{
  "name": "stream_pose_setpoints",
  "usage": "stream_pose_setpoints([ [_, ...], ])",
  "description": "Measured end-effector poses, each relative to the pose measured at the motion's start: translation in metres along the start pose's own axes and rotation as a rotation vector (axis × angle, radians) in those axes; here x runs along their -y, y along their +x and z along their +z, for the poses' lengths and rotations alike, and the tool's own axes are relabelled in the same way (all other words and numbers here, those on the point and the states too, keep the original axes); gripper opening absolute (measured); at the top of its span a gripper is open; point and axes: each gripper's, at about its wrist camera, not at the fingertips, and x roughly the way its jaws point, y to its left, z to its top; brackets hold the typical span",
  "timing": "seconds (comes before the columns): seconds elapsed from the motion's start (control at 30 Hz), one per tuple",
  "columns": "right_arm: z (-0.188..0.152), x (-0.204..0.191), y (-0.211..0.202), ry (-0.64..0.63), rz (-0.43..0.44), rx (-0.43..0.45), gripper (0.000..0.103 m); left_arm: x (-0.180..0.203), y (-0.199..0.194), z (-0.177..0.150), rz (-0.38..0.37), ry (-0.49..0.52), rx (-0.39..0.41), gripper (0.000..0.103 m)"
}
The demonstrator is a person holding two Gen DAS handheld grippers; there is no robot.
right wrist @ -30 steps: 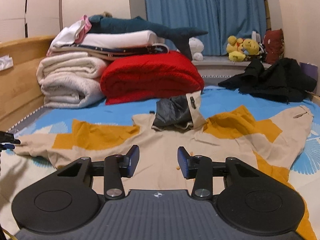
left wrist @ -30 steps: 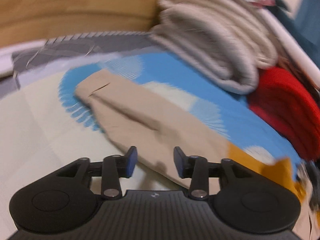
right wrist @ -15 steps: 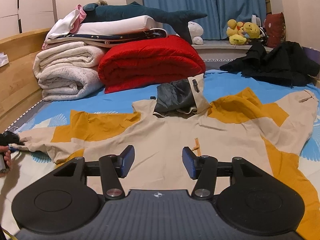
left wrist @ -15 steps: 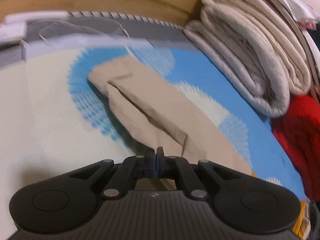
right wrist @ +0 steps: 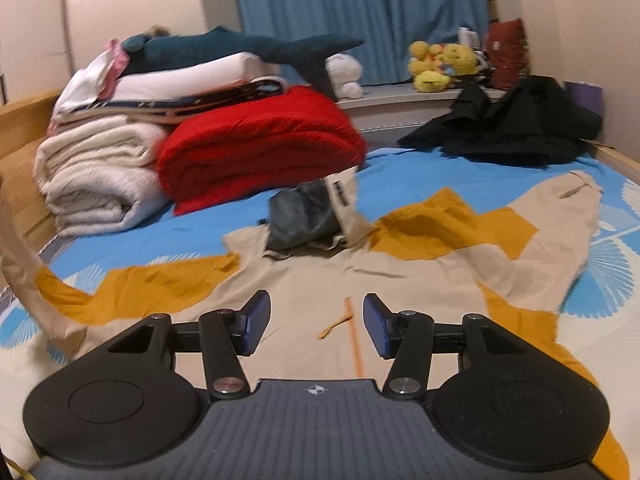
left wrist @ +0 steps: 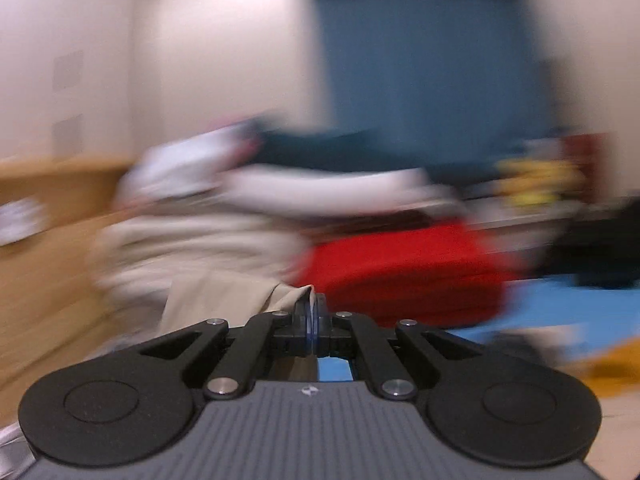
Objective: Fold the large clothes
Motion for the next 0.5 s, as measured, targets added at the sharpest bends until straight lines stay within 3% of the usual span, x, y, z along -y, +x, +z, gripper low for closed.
stream_pose_setpoints([
  [0.1, 0.006, 0.019, -0.004, 0.037, -0.055, 0.011, 0.048, 0.119, -0.024, -0.004, -0.310, 0.038, -0.023, 0.006],
  [0.2, 0.013, 0.044, -0.006, 0.089, -0.112, 0.021, 0.044, 0.201, -0.030, -0.045, -0.566, 0.026, -0.235, 0.017],
  [0.27, 0.018, 0.064, -0.006, 0.146, -0.151, 0.023, 0.044, 0.214, -0.035, -0.078, -0.631, -0.046, -0.405, 0.022],
  [0.37, 0.022, 0.096, -0.004, 0.241, -0.178, 0.010, 0.044, 0.179, -0.058, -0.108, -0.540, -0.109, -0.487, 0.029],
  [0.43, 0.024, 0.111, -0.002, 0.289, -0.167, 0.004, 0.044, 0.138, -0.071, -0.116, -0.421, -0.148, -0.493, 0.036],
  [0.5, 0.025, 0.122, 0.004, 0.320, -0.146, 0.005, 0.044, 0.094, -0.078, -0.123, -0.278, -0.185, -0.477, 0.037],
])
